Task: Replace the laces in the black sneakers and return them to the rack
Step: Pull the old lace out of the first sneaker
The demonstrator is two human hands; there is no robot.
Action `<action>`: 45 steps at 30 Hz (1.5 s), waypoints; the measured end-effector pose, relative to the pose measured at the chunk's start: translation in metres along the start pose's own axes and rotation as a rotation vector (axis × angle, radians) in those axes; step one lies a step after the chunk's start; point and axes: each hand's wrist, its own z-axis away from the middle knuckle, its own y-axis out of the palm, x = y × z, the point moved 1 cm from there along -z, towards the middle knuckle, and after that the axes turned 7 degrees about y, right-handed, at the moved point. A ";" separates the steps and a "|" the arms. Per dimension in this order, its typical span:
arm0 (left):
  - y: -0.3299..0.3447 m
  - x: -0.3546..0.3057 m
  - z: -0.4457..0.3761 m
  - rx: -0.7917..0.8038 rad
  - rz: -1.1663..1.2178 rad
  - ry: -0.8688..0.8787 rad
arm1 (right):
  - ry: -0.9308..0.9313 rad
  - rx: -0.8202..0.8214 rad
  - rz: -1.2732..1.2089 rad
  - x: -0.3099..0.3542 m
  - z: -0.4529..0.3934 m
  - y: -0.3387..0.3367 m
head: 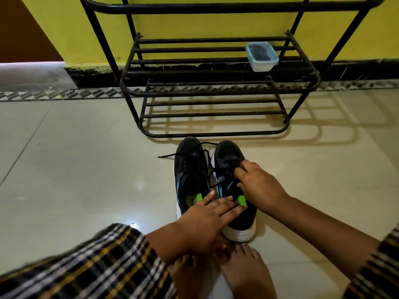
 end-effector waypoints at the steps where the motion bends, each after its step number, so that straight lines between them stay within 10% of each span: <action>1: 0.000 0.000 0.000 0.000 0.002 0.001 | 0.000 -0.006 -0.023 -0.002 0.000 0.001; 7: -0.002 -0.001 0.001 -0.002 -0.002 0.002 | 0.151 -0.141 -0.473 -0.017 0.000 0.005; 12: -0.002 -0.002 0.000 0.001 -0.004 -0.002 | 0.646 -0.060 -1.184 -0.026 -0.001 0.006; 25: -0.002 -0.001 0.000 0.014 -0.019 -0.001 | -0.090 -0.162 0.253 -0.002 0.003 0.003; 35: 0.000 0.000 -0.001 0.007 -0.011 -0.002 | -0.080 -0.371 0.023 -0.018 0.004 -0.005; 45: 0.001 0.000 0.000 0.001 -0.006 -0.009 | 0.757 -0.029 -0.929 -0.070 -0.004 -0.001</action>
